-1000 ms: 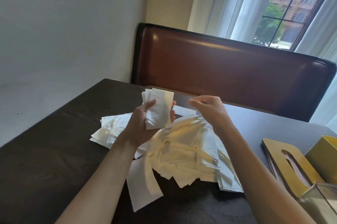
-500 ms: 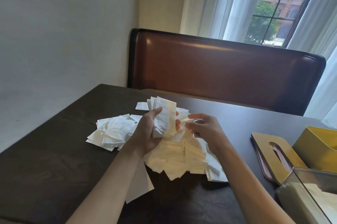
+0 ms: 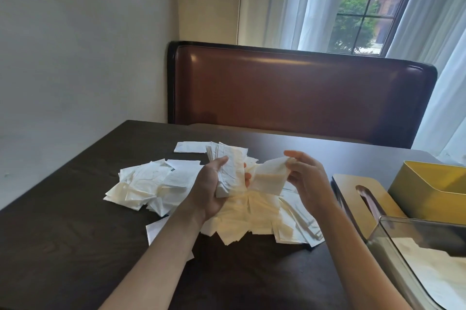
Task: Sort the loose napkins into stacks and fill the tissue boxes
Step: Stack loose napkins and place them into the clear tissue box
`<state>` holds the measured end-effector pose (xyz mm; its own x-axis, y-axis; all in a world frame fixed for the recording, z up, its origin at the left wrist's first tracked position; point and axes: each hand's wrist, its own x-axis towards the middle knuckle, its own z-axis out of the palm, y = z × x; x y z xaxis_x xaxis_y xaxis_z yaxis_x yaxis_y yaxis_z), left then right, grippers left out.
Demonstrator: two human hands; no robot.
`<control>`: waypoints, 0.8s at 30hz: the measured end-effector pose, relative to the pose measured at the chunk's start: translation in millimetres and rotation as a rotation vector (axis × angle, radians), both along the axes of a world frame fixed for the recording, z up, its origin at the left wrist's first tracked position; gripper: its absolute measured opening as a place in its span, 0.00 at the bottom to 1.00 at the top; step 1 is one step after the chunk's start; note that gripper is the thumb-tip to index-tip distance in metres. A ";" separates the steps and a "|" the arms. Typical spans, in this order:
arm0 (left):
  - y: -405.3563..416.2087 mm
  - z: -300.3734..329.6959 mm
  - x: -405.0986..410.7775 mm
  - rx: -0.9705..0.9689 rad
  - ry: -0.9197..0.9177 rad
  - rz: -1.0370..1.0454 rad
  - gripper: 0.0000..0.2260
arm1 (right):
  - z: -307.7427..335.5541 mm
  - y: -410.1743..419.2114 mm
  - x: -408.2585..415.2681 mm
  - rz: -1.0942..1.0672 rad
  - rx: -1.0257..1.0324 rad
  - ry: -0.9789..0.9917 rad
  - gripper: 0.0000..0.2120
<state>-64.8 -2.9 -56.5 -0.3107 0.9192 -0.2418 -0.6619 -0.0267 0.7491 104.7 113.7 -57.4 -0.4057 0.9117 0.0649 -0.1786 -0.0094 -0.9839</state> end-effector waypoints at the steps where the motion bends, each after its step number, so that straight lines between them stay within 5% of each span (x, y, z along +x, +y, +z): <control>1: 2.0 -0.5 3.2 0.004 -0.005 -0.005 0.20 | -0.5 1.5 5.5 -0.009 -0.007 0.036 0.10; 7: 10.9 1.8 23.3 0.017 -0.012 -0.071 0.13 | -8.7 -1.5 19.6 0.082 0.033 0.197 0.09; 12: 21.1 -10.2 29.9 -0.076 0.193 -0.033 0.16 | -17.4 -1.3 18.6 0.195 0.019 0.385 0.09; 14: 23.3 -13.1 34.2 -0.083 0.234 -0.040 0.15 | -18.6 -3.8 13.6 0.144 0.038 0.311 0.05; 19: 30.7 -14.4 42.6 0.006 0.322 -0.090 0.13 | -23.8 -2.5 12.0 -0.010 -0.031 0.129 0.15; 24: 31.2 -15.1 43.8 0.027 0.325 -0.022 0.10 | -27.1 -2.3 15.5 -0.144 0.025 -0.019 0.09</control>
